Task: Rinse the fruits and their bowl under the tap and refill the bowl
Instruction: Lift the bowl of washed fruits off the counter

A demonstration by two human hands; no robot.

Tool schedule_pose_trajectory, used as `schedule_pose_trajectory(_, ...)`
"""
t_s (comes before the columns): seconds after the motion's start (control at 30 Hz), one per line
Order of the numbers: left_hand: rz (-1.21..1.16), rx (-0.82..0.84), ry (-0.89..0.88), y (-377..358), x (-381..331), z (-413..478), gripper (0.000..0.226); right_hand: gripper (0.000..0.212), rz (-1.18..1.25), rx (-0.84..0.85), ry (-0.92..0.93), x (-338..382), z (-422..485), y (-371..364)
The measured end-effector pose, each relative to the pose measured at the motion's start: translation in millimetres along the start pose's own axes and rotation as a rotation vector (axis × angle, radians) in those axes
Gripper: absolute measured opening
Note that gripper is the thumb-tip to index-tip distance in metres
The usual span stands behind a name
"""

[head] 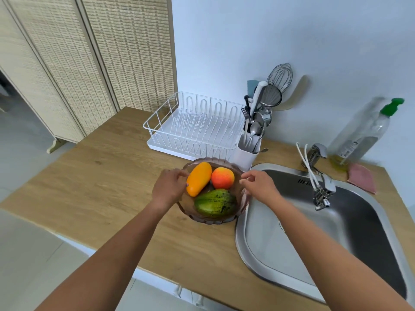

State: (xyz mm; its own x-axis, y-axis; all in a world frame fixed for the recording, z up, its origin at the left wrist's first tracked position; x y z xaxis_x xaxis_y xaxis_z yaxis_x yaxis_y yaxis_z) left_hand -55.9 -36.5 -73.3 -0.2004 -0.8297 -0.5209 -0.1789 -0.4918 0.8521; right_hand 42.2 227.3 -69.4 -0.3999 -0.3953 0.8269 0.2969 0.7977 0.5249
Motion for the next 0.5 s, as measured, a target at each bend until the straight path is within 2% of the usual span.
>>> schedule_pose_trajectory(0.07, 0.011, -0.005, 0.074, -3, 9, -1, 0.038, 0.027, -0.042, -0.080, -0.028, -6, 4, -1)
schedule_pose_trajectory(0.17, 0.017, 0.043, 0.172, -12, 21, -5, 0.050, 0.038, -0.110, -0.070, -0.061, -11, 3, -10)
schedule_pose_trajectory(0.33, -0.053, 0.037, 0.219, -24, 25, -12, 0.046, 0.046, -0.141, -0.035, -0.035, -19, 0, -25)
schedule_pose_trajectory(0.5, -0.054, 0.010, 0.218, -24, 20, -14, 0.043, 0.047, -0.173, -0.078, -0.016, -20, 0, -27)
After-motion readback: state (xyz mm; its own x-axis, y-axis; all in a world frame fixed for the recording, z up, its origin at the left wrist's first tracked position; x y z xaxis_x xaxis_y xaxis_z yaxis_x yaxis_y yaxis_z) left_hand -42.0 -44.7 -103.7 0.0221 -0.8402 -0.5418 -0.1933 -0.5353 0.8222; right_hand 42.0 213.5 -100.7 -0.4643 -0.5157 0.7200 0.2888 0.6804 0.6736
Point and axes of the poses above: each hand's wrist, its own z-axis towards the middle knuckle, its own y-axis out of the back of the hand, x = y × z, the point moved 4 cm from there along z, towards the middle knuckle, and after that the axes turned 12 degrees about z, right-handed, at the moved point
